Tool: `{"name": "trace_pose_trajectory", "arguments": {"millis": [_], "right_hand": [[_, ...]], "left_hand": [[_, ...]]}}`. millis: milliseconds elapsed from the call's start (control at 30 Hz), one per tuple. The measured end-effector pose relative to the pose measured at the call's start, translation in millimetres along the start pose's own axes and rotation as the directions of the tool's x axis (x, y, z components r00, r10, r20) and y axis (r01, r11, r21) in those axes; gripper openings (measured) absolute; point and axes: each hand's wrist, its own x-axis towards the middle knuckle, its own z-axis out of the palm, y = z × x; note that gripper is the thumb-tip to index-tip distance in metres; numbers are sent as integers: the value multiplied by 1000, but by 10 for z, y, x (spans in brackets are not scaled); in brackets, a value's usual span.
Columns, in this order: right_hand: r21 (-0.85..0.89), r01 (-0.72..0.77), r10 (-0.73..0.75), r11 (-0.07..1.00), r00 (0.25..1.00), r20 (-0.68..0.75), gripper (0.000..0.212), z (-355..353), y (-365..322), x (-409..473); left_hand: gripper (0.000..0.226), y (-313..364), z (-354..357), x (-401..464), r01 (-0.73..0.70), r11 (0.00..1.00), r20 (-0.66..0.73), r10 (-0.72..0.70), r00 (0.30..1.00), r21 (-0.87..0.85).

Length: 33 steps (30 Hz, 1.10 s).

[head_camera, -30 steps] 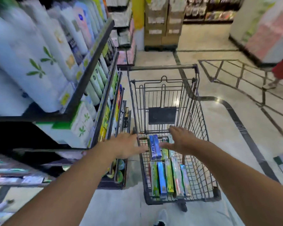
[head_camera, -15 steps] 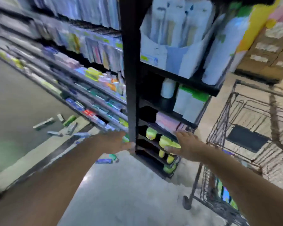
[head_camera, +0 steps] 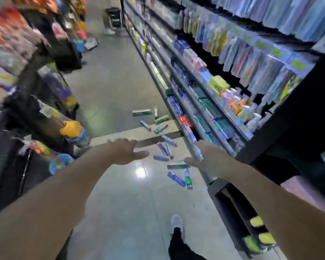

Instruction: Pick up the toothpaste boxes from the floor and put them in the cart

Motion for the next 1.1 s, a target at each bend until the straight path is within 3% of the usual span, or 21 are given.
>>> {"name": "trace_pose_trajectory", "arguments": {"millis": [133, 267, 567, 833, 1100], "right_hand": [[11, 53, -53, 999, 995, 88, 103, -274, -187, 625], [-9, 112, -110, 994, 986, 126, 88, -496, -158, 1340], [-124, 173, -146, 977, 969, 198, 93, -734, -408, 2839], [-127, 186, -153, 974, 960, 235, 87, -656, -1070, 4302], [-118, 61, -33, 991, 974, 223, 85, -863, -1794, 5584]], "left_hand": [[83, -199, -247, 351, 90, 995, 33, -88, 996, -43], [87, -359, -614, 796, 165, 985, 38, -163, 986, -52], [96, -957, -970, 1709, 225, 971, 69, -220, 973, -80], [91, -2061, -1323, 2782, 190, 974, 78, -181, 980, -126], [91, -3061, -2199, 3863, 81, 997, 84, -79, 993, -19]]}}
